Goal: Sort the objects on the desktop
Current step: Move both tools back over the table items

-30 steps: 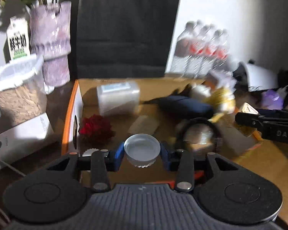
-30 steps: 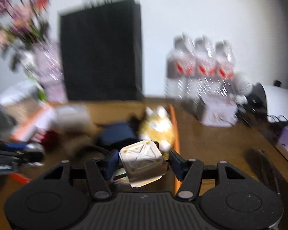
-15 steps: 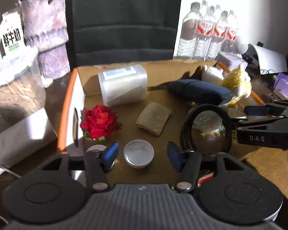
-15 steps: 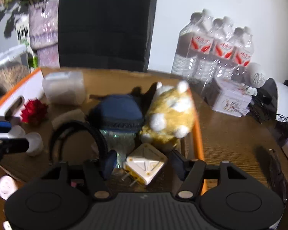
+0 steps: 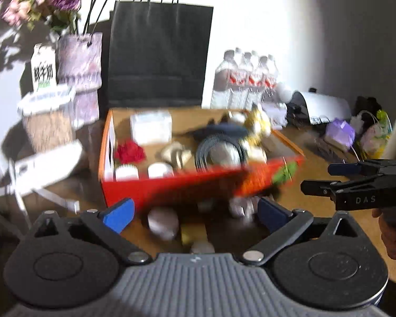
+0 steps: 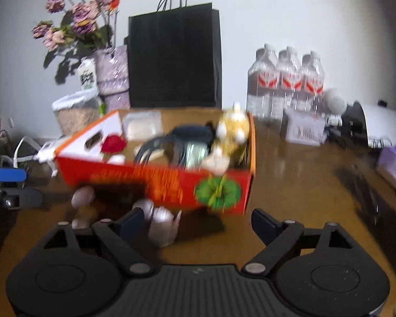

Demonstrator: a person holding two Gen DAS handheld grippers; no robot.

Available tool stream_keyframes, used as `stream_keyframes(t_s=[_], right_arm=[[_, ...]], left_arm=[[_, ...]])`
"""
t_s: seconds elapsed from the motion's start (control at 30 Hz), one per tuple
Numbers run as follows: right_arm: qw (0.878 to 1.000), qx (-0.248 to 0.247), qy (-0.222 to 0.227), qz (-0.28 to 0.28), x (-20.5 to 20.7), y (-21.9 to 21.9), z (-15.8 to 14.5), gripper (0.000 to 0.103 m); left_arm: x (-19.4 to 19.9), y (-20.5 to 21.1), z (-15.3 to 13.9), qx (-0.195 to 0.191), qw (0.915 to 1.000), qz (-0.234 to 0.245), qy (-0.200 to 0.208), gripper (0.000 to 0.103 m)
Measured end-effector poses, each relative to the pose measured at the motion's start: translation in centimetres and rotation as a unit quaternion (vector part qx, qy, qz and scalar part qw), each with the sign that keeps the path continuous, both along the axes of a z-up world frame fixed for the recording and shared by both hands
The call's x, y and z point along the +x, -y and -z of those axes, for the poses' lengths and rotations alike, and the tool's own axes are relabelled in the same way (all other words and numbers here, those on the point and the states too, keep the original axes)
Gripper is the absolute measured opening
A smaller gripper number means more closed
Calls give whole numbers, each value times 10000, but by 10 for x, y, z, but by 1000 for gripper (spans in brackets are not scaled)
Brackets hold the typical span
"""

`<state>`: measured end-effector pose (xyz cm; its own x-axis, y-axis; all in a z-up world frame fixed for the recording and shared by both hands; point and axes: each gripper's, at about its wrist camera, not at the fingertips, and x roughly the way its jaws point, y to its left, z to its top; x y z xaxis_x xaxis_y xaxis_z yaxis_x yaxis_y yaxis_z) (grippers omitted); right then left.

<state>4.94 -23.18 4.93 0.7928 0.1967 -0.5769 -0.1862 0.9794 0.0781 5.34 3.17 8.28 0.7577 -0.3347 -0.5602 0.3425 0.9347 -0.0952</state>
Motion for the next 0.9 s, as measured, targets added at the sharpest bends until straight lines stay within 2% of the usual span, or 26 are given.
stream_keyframes(t_s=[0.1,0.27,0.5,0.6,0.7,0.83,0.9], right_arm=[[9996,76,-34,-266,-28,-3,14,88],[9984,97,-98,-544,-60,-6,30,88],[9976,6,201,-660,-83,-8,30,87],[9978,58,290,-589,-74,-10,23,87],[9985,-30,233,-491,-45,-17,19,85],[9969,-200,202,-729,-2,-29,19,82],[9957,-330,118,-862,24,-34,21,78]], left_arm=[[-27,3,22,-59,9999,-16,-107,103],[-56,-4,45,-382,9987,-152,-310,103],[-73,-8,57,-177,9988,-233,-381,103],[-70,-11,56,-184,9992,-228,-260,103],[-49,-14,55,-113,9991,-337,-235,101],[-12,-8,50,-236,9993,-16,-299,88],[7,-2,52,-185,9988,-59,-452,86]])
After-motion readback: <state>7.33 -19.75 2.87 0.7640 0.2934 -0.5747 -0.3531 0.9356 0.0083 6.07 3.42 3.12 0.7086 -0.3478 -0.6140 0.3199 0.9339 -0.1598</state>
